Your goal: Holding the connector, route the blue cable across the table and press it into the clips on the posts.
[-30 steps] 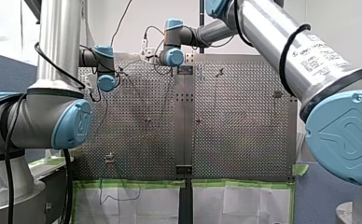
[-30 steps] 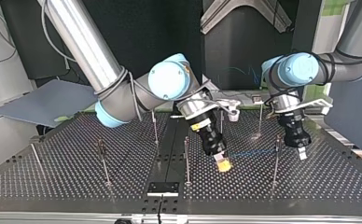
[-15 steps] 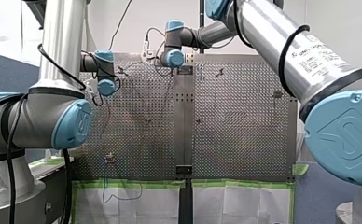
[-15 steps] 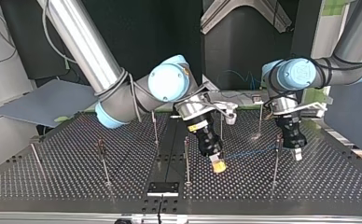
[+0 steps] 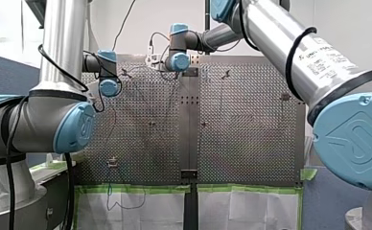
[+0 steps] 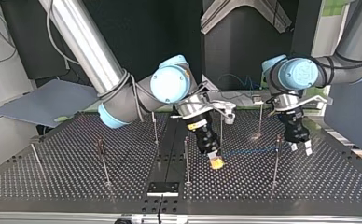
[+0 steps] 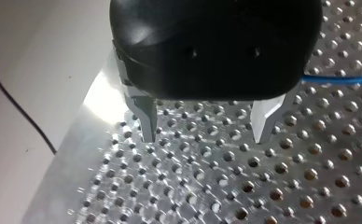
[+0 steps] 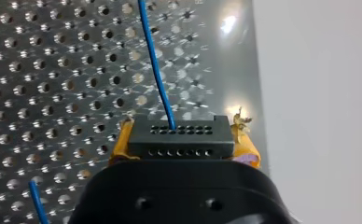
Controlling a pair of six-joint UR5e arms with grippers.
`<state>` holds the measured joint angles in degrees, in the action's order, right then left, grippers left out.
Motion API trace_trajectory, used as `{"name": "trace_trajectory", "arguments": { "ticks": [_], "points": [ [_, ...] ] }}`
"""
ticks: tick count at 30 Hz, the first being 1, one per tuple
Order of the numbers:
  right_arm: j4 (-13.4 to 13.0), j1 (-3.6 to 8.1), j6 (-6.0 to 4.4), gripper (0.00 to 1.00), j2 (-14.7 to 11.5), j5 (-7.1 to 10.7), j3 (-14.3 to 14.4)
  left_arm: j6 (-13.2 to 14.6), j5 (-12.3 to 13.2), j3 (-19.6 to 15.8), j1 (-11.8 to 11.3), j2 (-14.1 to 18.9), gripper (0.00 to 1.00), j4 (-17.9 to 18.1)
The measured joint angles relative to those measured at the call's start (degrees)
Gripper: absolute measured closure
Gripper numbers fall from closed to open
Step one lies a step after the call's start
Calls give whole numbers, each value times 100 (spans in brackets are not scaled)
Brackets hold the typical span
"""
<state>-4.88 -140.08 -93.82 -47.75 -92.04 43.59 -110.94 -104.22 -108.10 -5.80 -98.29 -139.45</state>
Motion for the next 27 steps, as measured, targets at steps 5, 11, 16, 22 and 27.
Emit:
{"name": "trace_trajectory", "arguments": {
  "ticks": [5,11,16,22,27],
  "points": [
    [27,1,0,100,137,-12,0,-84,75,-92,56,237,0,-264],
    [36,2,-20,100,225,-17,-2,-142,314,-307,108,502,0,-528],
    [40,6,-27,100,232,-17,-3,-114,443,-399,148,717,0,-745],
    [51,17,-37,100,237,-20,-2,-72,458,-429,212,933,0,-1036],
    [64,27,-41,100,241,-57,-2,-50,458,-492,257,1060,0,-1292]
  ]
}}
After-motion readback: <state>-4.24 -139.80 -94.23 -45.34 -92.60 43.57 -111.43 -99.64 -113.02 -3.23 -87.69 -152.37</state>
